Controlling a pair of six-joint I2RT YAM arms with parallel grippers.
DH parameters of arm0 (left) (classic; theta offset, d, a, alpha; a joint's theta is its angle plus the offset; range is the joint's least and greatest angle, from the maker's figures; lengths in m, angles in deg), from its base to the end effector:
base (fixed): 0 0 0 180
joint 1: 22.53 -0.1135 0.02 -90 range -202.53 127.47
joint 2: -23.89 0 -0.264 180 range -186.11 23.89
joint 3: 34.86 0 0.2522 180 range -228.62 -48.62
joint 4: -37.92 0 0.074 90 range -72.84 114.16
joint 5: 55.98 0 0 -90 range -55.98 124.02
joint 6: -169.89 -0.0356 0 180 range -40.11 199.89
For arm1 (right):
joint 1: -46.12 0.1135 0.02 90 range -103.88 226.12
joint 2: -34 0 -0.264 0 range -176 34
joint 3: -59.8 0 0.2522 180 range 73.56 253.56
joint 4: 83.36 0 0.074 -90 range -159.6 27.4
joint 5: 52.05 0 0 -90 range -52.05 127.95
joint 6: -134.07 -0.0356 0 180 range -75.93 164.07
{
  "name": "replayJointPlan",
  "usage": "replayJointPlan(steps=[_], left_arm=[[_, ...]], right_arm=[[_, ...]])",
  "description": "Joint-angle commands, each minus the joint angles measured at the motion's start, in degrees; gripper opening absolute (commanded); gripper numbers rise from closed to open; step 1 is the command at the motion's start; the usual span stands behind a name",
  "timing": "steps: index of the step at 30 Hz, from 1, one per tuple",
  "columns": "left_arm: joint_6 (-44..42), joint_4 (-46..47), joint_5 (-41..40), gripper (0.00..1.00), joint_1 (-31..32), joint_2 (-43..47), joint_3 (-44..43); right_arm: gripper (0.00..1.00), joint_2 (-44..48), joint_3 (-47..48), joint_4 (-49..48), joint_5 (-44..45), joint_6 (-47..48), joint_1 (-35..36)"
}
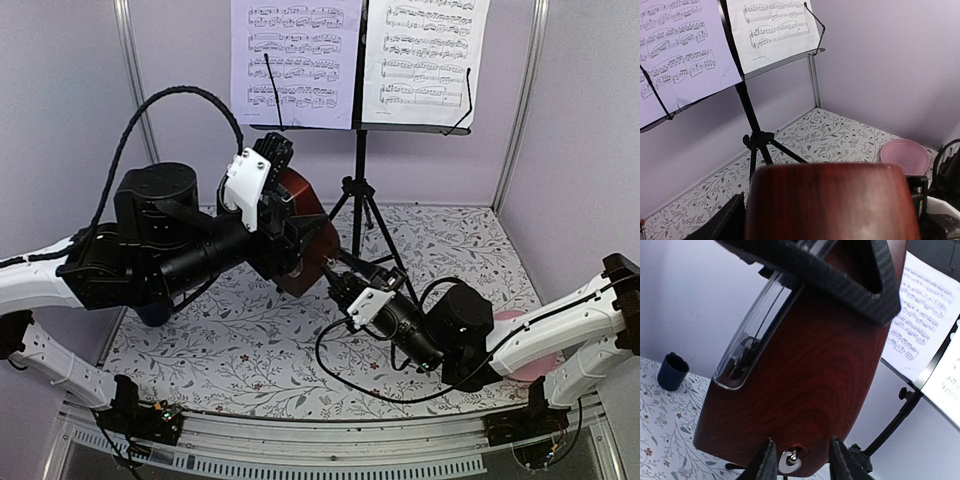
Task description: Set up the instrument practice props
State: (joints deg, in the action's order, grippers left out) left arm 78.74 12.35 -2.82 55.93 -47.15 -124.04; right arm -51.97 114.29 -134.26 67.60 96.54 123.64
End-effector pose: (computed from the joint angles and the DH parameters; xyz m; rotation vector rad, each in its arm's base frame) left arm 0.0760 -0.2657 0.4284 0.6765 1.5554 -0.4695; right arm 0.0854 0.3042 0.2800 -0.8955 0.9116 0.0575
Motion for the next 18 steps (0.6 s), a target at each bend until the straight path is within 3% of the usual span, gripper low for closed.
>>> replayJointPlan(steps=[1, 3, 8, 12, 18], left_arm=[[2.57, 3.54, 4.84, 0.12, -4.37, 0.62, 2.56], [3.46, 6.29, 7.93, 0.12, -6.65, 0.96, 5.24], [5.67, 16.29, 17.57, 0.12, -13.76, 1.87, 13.75], [5.2, 25.49, 22.71, 0.14, -17.16, 1.19, 21.52], [7.46, 38.7, 30.3, 0.14, -21.32, -3.73, 31.57]], right_arm=[[0.54, 4.89, 0.53, 8.35, -3.03, -6.52, -0.27], [0.7, 5.99, 1.2, 14.38, -3.71, -10.22, -0.01], [0.97, 10.15, 1.63, 27.52, -7.23, -22.41, -0.06], [0.99, 13.88, 0.71, 33.94, -11.7, -32.95, -2.01], [0.99, 16.55, -0.27, 40.38, -20.31, -51.27, -10.26]])
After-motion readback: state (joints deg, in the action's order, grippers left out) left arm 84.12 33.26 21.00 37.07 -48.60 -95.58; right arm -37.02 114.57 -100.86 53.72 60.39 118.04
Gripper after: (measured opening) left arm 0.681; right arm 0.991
